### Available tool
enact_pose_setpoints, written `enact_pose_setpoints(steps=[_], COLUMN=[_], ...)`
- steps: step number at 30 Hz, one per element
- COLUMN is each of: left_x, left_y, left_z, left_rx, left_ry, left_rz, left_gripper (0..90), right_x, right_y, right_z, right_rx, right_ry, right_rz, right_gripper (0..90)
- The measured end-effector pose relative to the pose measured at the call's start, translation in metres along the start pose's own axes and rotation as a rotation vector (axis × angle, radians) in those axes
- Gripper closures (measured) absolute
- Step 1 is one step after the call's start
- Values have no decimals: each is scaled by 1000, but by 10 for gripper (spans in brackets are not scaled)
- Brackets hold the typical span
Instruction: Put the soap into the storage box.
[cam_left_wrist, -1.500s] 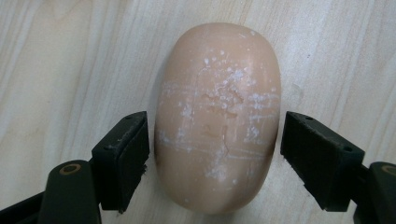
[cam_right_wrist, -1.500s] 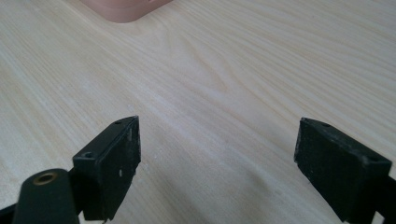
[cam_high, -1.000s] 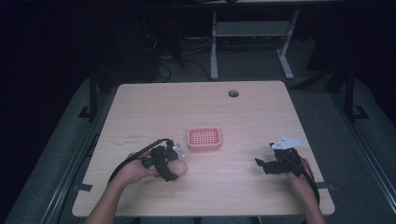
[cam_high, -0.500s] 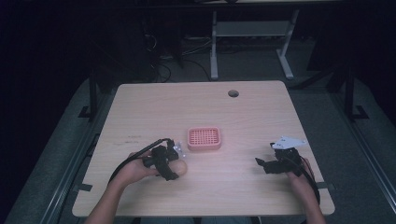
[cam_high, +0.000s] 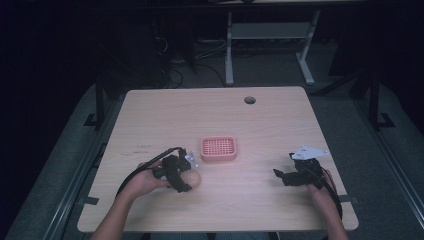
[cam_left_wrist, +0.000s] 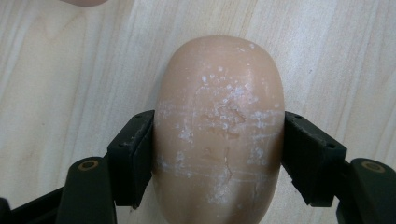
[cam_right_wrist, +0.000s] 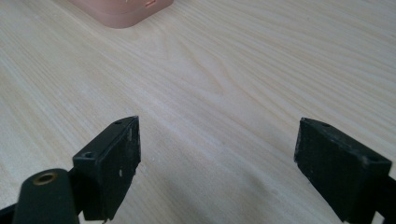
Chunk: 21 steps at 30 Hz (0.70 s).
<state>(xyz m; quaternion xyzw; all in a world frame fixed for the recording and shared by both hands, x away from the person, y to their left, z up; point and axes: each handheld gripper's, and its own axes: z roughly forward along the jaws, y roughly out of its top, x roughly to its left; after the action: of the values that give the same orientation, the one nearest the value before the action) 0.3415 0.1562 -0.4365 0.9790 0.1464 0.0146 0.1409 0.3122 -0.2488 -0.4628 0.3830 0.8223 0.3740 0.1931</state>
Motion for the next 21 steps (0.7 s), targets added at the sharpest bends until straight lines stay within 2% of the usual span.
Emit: enact_pose_setpoints(steps=[15,21], left_x=[7,9], left_y=[8,12], left_z=[-10,-15], left_rx=[-18,-4], left_ry=[4,12], left_rz=[-1,6], left_gripper=[315,315], right_x=[0,0], right_y=[0,0], right_z=[0,0], right_rx=[-7,-5], right_ry=[1,2], right_rz=[3,4], right_gripper=[139,139])
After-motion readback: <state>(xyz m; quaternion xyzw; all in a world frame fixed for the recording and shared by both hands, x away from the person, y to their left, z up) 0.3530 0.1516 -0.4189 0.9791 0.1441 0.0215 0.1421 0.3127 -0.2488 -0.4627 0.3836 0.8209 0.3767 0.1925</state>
